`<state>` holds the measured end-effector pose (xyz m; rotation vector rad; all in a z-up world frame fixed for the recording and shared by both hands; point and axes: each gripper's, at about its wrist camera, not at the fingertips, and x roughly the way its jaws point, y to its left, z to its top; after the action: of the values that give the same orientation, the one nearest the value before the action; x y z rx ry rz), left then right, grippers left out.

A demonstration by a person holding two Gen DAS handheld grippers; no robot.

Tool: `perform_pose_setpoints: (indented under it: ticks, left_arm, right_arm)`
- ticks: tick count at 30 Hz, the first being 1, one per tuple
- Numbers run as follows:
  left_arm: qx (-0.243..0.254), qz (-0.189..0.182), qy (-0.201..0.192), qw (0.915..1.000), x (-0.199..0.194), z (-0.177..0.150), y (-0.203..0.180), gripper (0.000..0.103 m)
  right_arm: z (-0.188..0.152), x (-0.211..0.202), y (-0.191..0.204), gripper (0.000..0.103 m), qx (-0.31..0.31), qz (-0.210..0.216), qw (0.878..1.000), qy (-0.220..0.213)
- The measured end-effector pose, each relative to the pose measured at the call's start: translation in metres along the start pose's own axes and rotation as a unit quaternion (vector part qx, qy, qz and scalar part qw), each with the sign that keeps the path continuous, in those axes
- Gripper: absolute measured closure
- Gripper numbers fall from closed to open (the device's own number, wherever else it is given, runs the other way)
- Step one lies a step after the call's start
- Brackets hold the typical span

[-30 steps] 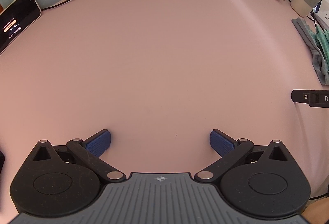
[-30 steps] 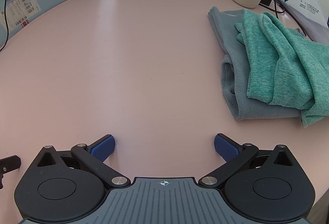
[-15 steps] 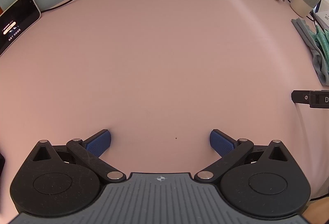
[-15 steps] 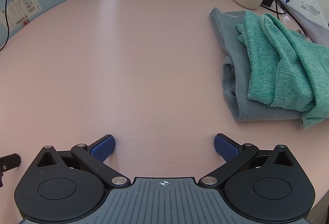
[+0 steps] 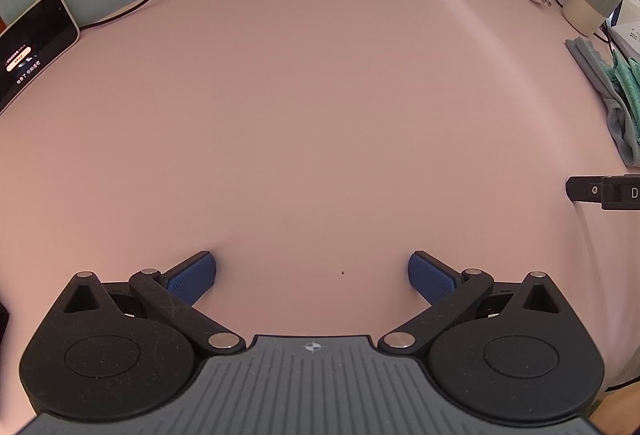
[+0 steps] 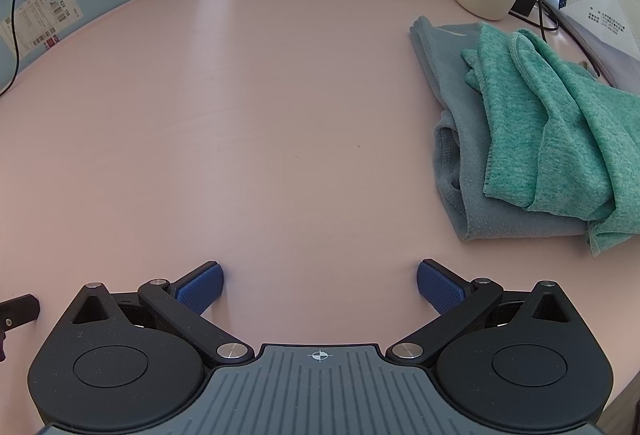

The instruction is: Fold clothes

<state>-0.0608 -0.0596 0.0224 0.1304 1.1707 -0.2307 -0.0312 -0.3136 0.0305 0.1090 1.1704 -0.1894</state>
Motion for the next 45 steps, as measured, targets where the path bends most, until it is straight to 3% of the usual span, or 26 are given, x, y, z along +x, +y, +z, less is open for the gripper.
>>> perform_pose_setpoints:
  ticks: [45]
  left_arm:
    - [0.005, 0.001, -0.013, 0.9999, 0.01, 0.012, -0.003, 0.0]
  right_arm:
    - [-0.002, 0.001, -0.001, 0.0, -0.003, 0.002, 1.0, -0.011]
